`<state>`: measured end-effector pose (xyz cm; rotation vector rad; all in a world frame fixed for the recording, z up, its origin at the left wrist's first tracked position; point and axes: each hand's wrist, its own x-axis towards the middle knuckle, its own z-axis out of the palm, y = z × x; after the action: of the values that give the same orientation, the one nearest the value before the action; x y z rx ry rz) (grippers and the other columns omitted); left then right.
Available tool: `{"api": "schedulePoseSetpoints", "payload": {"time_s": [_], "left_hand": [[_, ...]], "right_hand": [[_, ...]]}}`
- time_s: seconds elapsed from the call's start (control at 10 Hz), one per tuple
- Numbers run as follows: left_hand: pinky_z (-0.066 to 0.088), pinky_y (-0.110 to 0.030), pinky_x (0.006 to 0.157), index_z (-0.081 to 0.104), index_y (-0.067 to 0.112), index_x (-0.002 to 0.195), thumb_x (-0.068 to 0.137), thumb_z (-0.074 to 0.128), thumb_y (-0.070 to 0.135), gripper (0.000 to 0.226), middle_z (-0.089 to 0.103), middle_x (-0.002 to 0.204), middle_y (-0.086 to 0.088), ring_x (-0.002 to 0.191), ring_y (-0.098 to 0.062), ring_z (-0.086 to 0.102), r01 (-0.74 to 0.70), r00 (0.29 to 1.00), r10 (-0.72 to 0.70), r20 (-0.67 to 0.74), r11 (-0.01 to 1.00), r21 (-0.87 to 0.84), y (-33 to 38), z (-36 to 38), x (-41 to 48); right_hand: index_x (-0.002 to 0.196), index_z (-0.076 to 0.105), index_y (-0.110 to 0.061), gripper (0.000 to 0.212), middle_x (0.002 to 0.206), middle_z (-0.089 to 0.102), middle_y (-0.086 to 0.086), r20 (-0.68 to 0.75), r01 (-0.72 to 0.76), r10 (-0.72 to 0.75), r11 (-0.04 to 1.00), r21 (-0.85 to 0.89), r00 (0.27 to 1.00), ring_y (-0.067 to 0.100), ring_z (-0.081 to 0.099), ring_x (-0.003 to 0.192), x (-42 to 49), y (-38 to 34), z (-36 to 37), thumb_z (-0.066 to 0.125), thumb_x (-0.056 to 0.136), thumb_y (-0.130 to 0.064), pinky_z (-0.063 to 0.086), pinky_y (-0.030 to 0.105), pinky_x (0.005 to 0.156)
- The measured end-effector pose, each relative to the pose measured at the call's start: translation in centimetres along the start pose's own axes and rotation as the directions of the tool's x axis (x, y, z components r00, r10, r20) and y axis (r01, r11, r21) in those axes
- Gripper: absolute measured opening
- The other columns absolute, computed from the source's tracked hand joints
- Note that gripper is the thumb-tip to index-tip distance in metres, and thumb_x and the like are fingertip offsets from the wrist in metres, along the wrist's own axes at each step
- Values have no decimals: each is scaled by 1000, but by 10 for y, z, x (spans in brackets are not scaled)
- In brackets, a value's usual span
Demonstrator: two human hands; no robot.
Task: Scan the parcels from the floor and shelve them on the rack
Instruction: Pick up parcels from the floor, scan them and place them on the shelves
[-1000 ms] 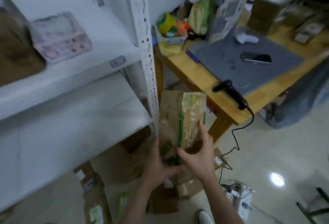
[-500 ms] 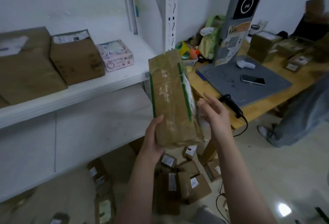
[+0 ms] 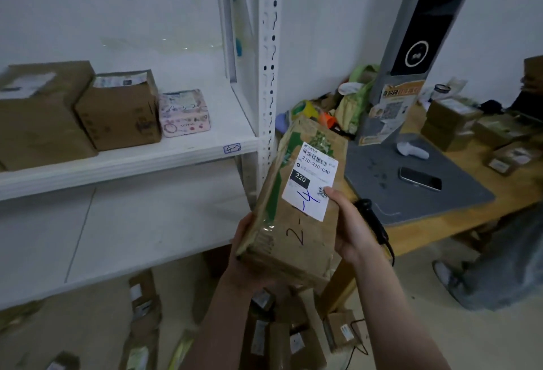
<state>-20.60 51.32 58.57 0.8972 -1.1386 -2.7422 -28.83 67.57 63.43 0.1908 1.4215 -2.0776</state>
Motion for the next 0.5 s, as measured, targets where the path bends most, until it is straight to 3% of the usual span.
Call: {"api": "schedulePoseSetpoints", "payload": {"time_s": [0.1, 0.2, 0.3, 0.4, 0.5], "left_hand": [[49, -35, 70, 63, 13, 112, 104, 46, 24, 21, 65, 96, -9, 82, -26, 63, 33, 999, -33, -1, 999, -33, -13, 42, 8], [54, -35, 66, 66, 4, 119, 103, 46, 22, 31, 70, 90, -13, 79, -30, 67, -22, 1000, 23, -11, 997, 74, -17, 62, 17], [57, -36, 74, 63, 10, 130, 86, 66, 44, 56, 74, 112, -16, 101, -32, 71, -19, 999, 14, 42, 990, 142, -24, 80, 30], [56, -40, 82, 62, 15, 129, 71, 75, 54, 71, 72, 119, -16, 112, -35, 67, -7, 1000, 6, 4, 942, 336, -35, 90, 45], [53, -51, 99, 67, 15, 123, 60, 84, 52, 75, 74, 113, -12, 109, -34, 68, 13, 999, 10, -46, 880, 474, -47, 95, 53]], "right_hand": [[103, 69, -18, 26, 89, 78, 8, 43, 29, -27, 998, -52, 999, 21, 74, 69, 13, -26, -30, 55, 95, -38, 54, 35, 66], [121, 64, -17, 36, 103, 76, 8, 29, 121, -118, 981, -152, 993, 24, 75, 86, 32, -39, -59, 62, 92, -38, 57, 37, 70], [135, 54, -19, 62, 107, 76, 4, -32, 141, -151, 966, -217, 988, 20, 75, 88, 50, -50, -86, 76, 81, -41, 58, 31, 61], [137, 52, -21, 69, 104, 76, 0, -3, 98, -102, 955, -279, 995, 16, 75, 87, 64, -50, -108, 79, 77, -43, 57, 30, 65], [131, 58, -19, 56, 99, 77, 2, 28, 16, -8, 960, -281, 1000, 18, 75, 85, 73, -51, -124, 76, 82, -39, 58, 31, 66]]}}
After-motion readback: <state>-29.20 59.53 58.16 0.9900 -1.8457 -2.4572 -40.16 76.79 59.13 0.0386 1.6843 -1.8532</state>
